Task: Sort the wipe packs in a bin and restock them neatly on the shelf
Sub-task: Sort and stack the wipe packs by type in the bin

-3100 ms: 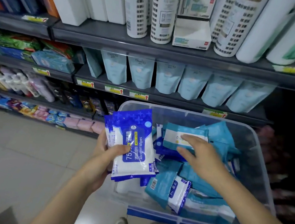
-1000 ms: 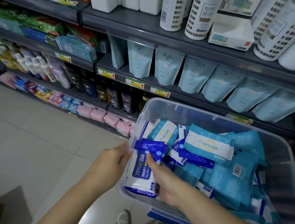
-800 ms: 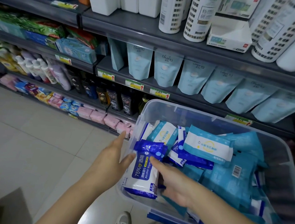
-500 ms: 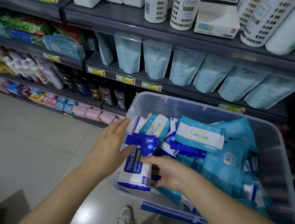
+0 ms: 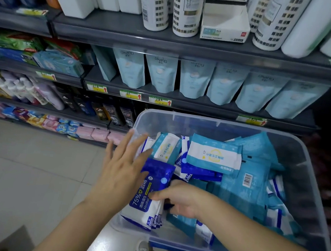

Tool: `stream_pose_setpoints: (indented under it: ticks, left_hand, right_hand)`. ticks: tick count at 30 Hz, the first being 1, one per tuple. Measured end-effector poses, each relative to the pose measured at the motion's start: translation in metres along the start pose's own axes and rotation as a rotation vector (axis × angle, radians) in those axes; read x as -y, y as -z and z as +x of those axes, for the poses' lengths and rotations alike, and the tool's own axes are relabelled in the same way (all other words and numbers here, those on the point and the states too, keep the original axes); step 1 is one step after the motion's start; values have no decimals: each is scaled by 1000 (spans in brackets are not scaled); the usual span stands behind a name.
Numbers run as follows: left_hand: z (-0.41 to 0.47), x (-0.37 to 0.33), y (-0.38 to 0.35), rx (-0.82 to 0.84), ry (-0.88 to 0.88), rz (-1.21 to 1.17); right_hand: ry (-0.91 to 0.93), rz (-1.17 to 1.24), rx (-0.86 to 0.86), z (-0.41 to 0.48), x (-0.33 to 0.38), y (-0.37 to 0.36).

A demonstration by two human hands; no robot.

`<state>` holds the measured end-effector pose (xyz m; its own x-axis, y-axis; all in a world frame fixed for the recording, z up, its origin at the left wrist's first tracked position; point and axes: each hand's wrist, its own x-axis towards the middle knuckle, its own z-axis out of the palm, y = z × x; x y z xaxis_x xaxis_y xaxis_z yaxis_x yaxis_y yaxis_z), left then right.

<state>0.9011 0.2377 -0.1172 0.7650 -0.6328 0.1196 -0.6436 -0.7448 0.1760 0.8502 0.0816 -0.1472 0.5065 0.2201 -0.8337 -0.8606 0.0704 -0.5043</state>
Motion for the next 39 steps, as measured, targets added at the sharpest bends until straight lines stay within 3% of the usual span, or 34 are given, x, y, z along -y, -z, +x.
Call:
stream_pose_setpoints:
  ticks: [2,4,7,9,12,15,22,29,35,39]
  left_hand:
    - [6,-1,3,11,-87,65]
    - [8,2,0,70,-144,85]
    - [2,10,-11,133,-217,124]
    - [-1,10,-15,142,-214,105]
    - [-6,6,-12,165,-186,62]
    - [-12,9,-12,221,-163,44]
    - [-18,8,-12,334,-32,-69]
    - [-17,6,-7,340,-25,-46]
    - [-13,4,-7,365,-118,148]
    - [-5,-2,0,430,-98,202]
  right_hand:
    - [41,-132,-20,-11,7,4]
    - [112,-414,-74,-23,20,14]
    - [292,-811,-322,-33,50,29]
    - [412,-903,-456,-31,69,34]
    - [534,-1159,-398,-7,88,33]
    - [536,-1371,-269,28,99,26]
    - [419,-1595,-156,70,109,21]
    - [322,-1643,-191,73,103,35]
    - [443,-1608,-213,31,99,58]
    - [480,-1647,-336,1,91,64]
